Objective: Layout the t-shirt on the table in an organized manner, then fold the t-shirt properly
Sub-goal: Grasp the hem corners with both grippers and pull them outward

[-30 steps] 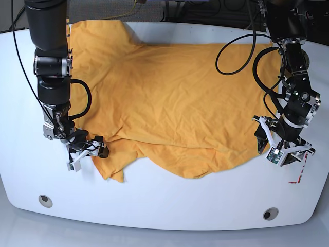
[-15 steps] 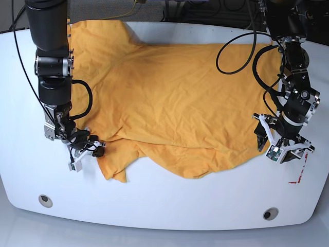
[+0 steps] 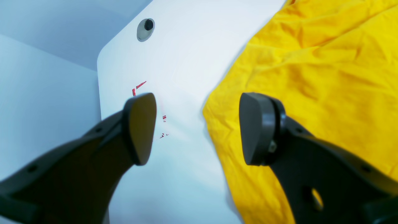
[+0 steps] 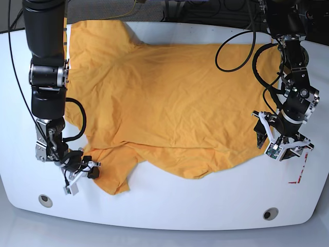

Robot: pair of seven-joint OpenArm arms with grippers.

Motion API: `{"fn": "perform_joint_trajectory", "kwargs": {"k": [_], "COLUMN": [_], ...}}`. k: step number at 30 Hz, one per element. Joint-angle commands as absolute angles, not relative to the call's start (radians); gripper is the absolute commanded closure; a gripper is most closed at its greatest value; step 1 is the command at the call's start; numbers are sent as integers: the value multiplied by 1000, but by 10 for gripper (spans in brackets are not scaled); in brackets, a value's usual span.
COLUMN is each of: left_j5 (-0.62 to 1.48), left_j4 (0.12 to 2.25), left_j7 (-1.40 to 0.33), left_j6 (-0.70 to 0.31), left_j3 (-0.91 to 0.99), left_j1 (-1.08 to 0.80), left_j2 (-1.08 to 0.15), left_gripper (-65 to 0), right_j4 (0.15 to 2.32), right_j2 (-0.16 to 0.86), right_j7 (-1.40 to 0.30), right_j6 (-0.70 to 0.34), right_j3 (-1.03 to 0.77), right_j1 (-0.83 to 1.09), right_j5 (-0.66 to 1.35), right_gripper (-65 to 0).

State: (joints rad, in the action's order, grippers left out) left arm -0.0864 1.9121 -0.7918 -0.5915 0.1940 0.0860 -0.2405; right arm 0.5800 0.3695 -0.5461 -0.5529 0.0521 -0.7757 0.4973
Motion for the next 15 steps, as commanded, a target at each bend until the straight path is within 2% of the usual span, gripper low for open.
{"fn": "perform_joint_trajectory", "kwargs": {"k": [1, 15], "left_j5": [-84, -84], "left_j4": [1926, 1926], "left_j7": [-771, -771], "left_j6": [-584, -584], "left_j3": [199, 199], "left_j1": [104, 96], "left_j2": [-249, -249], "left_gripper": [-393, -393], "right_j4": [615, 616], "right_j2": [389, 389], "right_j7": [-539, -539], "right_j6": [-559, -562], "right_j3": [45, 48], "right_j1": [-851, -966], "right_j5": [513, 512], "right_gripper": [0, 0]}}
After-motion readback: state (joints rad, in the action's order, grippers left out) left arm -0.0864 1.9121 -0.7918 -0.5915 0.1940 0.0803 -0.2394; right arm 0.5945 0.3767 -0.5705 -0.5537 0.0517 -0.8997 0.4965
